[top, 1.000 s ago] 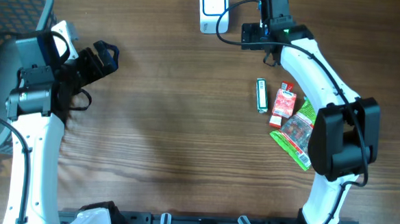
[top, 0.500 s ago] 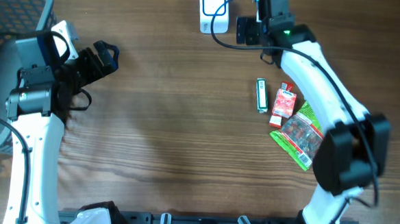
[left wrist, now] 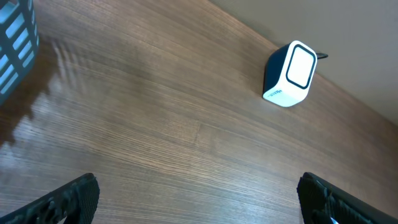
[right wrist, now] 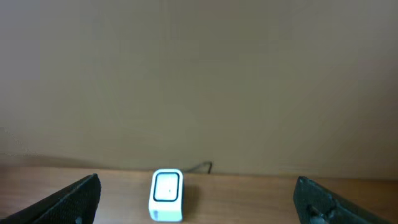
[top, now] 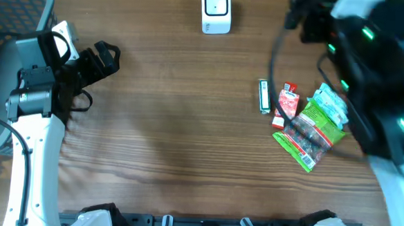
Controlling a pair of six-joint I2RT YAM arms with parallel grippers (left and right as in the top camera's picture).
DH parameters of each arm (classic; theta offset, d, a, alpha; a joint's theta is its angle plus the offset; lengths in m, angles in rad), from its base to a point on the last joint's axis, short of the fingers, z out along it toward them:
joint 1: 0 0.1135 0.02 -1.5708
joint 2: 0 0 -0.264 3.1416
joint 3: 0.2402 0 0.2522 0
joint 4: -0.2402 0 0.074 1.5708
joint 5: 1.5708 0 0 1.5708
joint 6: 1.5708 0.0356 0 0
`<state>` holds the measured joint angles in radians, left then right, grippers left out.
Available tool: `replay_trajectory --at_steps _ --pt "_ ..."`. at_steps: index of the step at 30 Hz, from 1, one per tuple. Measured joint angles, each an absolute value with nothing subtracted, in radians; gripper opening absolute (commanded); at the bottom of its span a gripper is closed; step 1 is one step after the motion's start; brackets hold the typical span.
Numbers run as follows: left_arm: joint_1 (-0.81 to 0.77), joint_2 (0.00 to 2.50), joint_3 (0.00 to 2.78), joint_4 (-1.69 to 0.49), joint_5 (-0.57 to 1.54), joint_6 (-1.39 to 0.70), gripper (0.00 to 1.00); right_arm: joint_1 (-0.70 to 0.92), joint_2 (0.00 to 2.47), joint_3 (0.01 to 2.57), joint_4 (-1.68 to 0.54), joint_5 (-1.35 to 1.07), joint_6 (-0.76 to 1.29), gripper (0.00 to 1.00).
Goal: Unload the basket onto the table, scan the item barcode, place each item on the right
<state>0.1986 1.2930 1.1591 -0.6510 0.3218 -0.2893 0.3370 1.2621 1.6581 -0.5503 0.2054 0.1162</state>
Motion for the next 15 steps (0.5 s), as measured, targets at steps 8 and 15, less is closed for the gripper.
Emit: replay_trajectory --at_steps 8,15 --pt "0.199 1.293 1.159 -0.651 0.322 -0.289 1.00 0.337 0.883 1.659 -0.772 0.206 0.116 1.00" --pt "0.199 1.293 1.159 -0.651 0.322 -0.289 1.00 0.305 0.585 1.579 -0.910 0.221 0.092 1.00"
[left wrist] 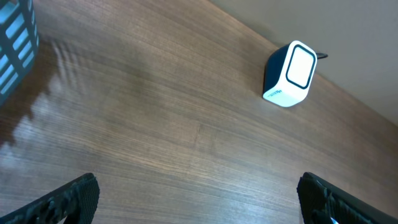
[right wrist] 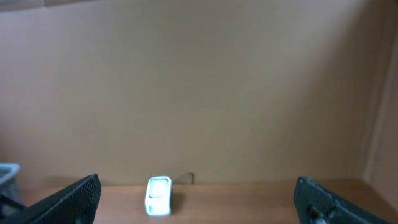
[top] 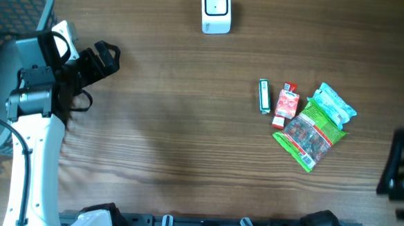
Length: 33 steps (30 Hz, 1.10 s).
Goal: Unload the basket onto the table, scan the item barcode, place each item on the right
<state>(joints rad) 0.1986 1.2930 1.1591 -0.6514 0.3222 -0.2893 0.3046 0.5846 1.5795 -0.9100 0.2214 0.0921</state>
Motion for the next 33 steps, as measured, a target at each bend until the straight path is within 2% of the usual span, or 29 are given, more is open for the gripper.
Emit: replay_trajectory --at_steps 2,5,9,17,20,30,33 --pt "0.199 1.293 1.159 -0.650 0.322 -0.289 1.00 0.268 0.493 1.486 -0.869 0.218 0.084 1.00" --pt "0.199 1.294 1.159 -0.651 0.322 -0.289 1.00 0.179 0.319 1.214 -0.735 0.200 0.081 1.00" --pt "0.199 1.294 1.159 -0.651 0.322 -0.289 1.00 0.083 0.084 0.805 -0.338 0.107 0.081 1.00" --pt "0.199 1.294 1.159 -0.651 0.322 -0.289 1.00 0.049 0.022 0.357 0.414 -0.071 0.104 1.00" --pt "0.199 1.294 1.159 -0.651 0.322 -0.289 1.00 0.049 0.019 0.239 0.577 -0.087 0.125 1.00" --pt "0.199 1.294 1.159 -0.651 0.322 -0.289 1.00 0.049 0.019 0.038 0.488 -0.070 0.236 1.00" --pt "0.199 1.294 1.159 -0.651 0.322 -0.289 1.00 0.049 0.016 0.010 0.340 -0.061 0.270 0.99"
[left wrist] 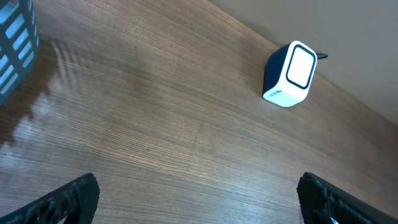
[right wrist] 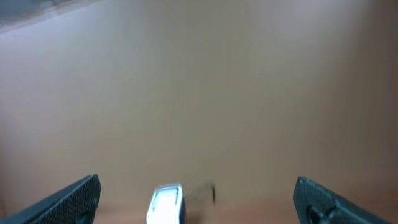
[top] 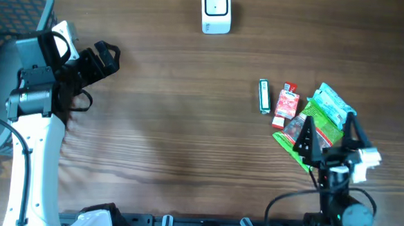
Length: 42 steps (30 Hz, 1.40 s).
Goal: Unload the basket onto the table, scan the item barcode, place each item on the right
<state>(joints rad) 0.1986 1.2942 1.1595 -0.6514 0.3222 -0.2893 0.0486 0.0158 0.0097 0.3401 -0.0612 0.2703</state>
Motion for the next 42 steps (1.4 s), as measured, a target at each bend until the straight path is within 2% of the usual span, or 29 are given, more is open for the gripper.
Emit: replay_trajectory --at_steps 5,9,16,42 --pt "0.199 1.294 1.159 -0.651 0.322 -0.289 1.00 0.049 0.013 0.006 0.084 -0.038 0.286 1.00" --pt "0.199 1.294 1.159 -0.651 0.322 -0.289 1.00 0.051 0.013 0.006 0.005 -0.037 0.156 1.00" --pt "0.199 1.294 1.159 -0.651 0.322 -0.289 1.00 0.069 0.013 0.006 0.000 -0.044 -0.025 1.00" --pt "0.199 1.294 1.159 -0.651 0.322 -0.289 1.00 0.055 0.013 0.006 0.000 -0.044 -0.047 1.00"
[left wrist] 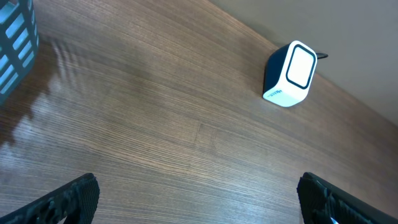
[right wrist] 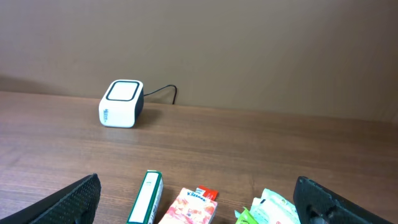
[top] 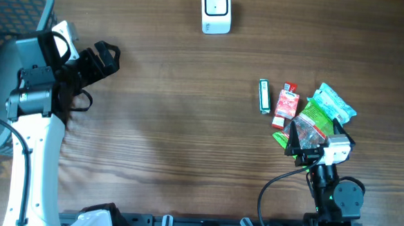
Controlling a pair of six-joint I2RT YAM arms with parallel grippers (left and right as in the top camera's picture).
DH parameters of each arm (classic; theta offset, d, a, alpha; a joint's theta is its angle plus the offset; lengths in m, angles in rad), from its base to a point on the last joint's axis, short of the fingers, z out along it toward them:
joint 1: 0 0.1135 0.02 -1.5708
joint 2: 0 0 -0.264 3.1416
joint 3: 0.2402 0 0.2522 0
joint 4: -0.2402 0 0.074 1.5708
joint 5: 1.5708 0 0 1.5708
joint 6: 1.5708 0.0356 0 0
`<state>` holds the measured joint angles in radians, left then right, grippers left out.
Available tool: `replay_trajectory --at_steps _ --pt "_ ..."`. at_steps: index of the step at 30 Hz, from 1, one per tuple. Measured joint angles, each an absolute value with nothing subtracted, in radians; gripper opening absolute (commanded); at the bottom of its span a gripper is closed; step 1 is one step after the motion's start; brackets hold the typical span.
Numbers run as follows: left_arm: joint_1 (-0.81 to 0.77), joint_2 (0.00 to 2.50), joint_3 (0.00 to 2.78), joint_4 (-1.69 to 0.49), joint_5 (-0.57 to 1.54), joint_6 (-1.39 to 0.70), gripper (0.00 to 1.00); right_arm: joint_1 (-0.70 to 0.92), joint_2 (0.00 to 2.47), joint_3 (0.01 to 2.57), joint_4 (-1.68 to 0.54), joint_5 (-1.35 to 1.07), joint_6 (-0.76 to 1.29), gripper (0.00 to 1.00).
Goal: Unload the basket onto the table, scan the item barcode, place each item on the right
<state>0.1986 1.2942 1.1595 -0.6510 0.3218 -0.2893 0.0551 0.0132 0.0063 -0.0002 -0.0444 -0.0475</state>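
Observation:
The white barcode scanner (top: pixel 216 10) stands at the table's far edge, facing up; it also shows as the scanner (left wrist: pixel 291 74) in the left wrist view and the scanner (right wrist: pixel 122 103) in the right wrist view. On the right lie a slim green-white box (top: pixel 263 95), a red Kleenex pack (top: pixel 286 103), a green snack bag (top: pixel 319 126) and a pale green packet (top: pixel 334 102). My right gripper (top: pixel 315 141) hangs open over the snack bag, holding nothing. Its view shows the box (right wrist: pixel 144 199) and Kleenex pack (right wrist: pixel 189 208) just ahead between the spread fingers. My left gripper (top: pixel 101 58) is open at the far left.
A blue-grey mesh basket (top: pixel 13 6) sits at the far left corner beside the left arm. The scanner's black cable (right wrist: pixel 163 93) runs back to the beige wall. Bare wooden tabletop (top: pixel 173 125) lies between the two arms.
My right gripper has shifted a little left over the snack bag and tipped down, so its view now shows the items and table instead of mostly wall. The left arm and the items are unmoved.
First the right arm loomed large and blurred over the table's right side. Then only its edge showed at the right border. Later it stood at the front right with open fingers by the snack bag, and now it points down at the items. The left arm stayed still throughout.

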Motion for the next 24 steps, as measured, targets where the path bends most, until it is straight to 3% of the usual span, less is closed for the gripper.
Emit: replay_trajectory --at_steps 7,15,24 --pt "0.191 1.251 1.159 -0.653 0.318 -0.289 1.00 0.055 0.013 0.006 0.000 -0.044 -0.047 1.00" --pt "0.076 0.802 1.160 -0.669 0.216 -0.289 1.00 0.055 0.013 0.006 0.000 -0.044 -0.047 1.00" --pt "0.047 0.418 1.166 -0.874 0.159 -0.286 1.00 0.055 0.013 0.006 -0.001 -0.044 -0.047 1.00"
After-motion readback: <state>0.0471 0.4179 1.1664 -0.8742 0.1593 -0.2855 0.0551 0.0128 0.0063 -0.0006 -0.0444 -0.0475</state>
